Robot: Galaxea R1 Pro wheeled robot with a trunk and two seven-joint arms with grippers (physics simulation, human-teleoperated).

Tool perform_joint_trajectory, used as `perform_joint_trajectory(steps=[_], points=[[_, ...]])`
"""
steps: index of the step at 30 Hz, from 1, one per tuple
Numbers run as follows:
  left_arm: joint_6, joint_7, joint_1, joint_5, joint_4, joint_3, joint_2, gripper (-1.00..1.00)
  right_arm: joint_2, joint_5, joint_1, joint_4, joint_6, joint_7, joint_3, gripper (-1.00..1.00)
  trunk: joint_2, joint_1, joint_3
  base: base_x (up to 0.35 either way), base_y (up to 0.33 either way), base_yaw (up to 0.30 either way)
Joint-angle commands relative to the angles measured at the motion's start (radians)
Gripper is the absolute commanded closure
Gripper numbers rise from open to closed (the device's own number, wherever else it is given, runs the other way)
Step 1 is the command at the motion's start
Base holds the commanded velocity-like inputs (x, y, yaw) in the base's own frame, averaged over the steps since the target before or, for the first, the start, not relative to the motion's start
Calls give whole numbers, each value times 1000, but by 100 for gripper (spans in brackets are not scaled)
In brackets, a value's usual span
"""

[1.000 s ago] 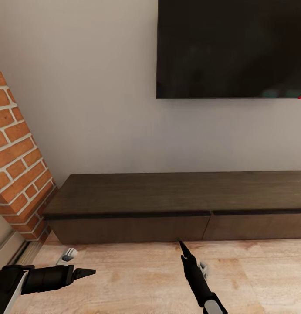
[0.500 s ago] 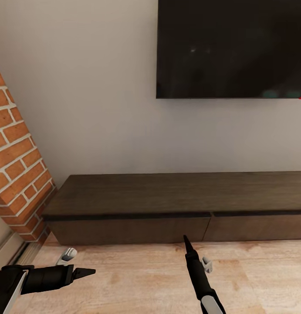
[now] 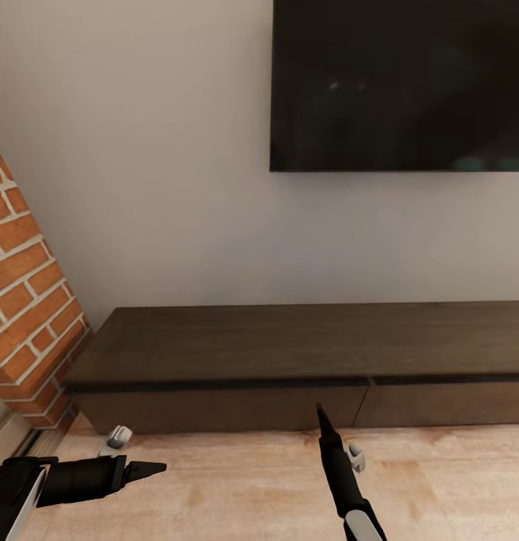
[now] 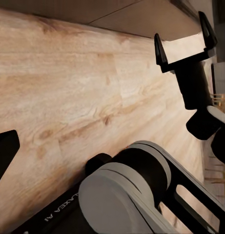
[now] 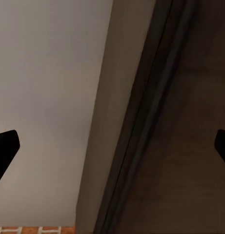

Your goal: Place each of the two pumpkins and all three candles from the living room inside a cabinet in the living room (use any cabinet), then make sure every cabinet is closed, and position the cauldron so it is next to a table in the living room.

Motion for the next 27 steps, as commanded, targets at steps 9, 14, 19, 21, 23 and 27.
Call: perform_joint_trajectory(steps=[9,14,19,21,23,27], points=[[0,-14,0,0,0,0,0,-100,8,1,0,-1,0,-1,5,-100,0,0,0,278,0,0],[0,-17,0,0,0,1,3,-100,8,1,0,0,1,-2,6,-100,0,0,0,182,0,0],[0,-18,0,1,0,2,4,-100,8,1,0,5,1,-2,5,-100,-7,4,-3,57,0,0],[0,-18,0,1,0,2,5,-100,8,1,0,6,2,-2,5,-100,-21,12,-9,12,0,0],[0,-18,0,2,0,2,5,-100,8,1,0,6,2,-2,5,-100,-35,19,-16,6,0,0],[0,-18,0,2,0,2,5,-100,8,1,0,7,2,-2,5,-100,-35,19,-16,2,0,0]])
